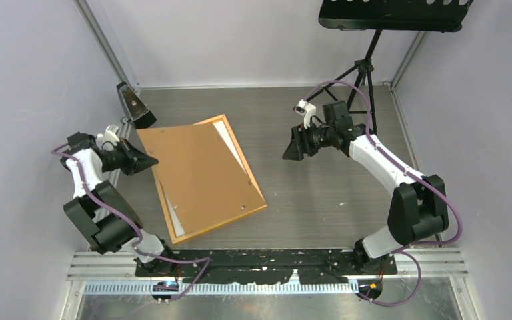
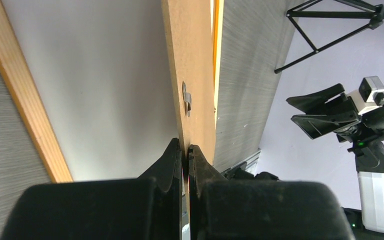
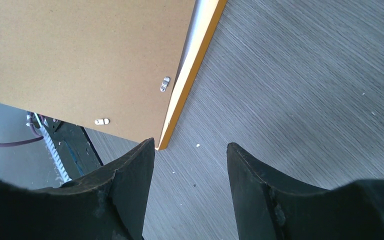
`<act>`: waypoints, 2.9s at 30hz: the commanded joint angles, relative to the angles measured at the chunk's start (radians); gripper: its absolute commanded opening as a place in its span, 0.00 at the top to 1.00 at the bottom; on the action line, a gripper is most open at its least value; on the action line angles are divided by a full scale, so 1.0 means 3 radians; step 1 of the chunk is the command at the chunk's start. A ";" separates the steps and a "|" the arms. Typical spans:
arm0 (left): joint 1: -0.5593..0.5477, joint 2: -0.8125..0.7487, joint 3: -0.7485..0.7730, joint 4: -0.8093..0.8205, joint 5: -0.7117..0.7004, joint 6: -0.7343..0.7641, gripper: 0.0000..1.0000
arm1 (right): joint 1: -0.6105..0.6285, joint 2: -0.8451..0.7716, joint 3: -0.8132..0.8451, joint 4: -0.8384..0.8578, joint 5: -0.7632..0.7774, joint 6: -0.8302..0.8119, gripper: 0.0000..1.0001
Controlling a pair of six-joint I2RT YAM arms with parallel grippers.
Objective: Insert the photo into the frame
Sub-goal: Turn over the photo frame item at the center of the board, then place the photo frame item in the photo frame.
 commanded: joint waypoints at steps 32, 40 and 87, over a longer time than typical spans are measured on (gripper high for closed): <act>-0.0188 0.0736 0.0752 0.0144 -0.0302 0.0751 1.00 | 0.0001 0.0092 0.0004 0.0145 -0.0165 0.0048 0.38; -0.0282 0.0674 0.0624 0.0524 -0.0269 0.0599 1.00 | 0.0006 0.0110 0.0012 0.0140 -0.0181 0.0041 0.38; -0.0140 -0.0169 -0.0937 0.2841 -0.0867 -0.1446 1.00 | 0.0022 0.0206 0.0031 0.0155 -0.0259 0.0064 0.38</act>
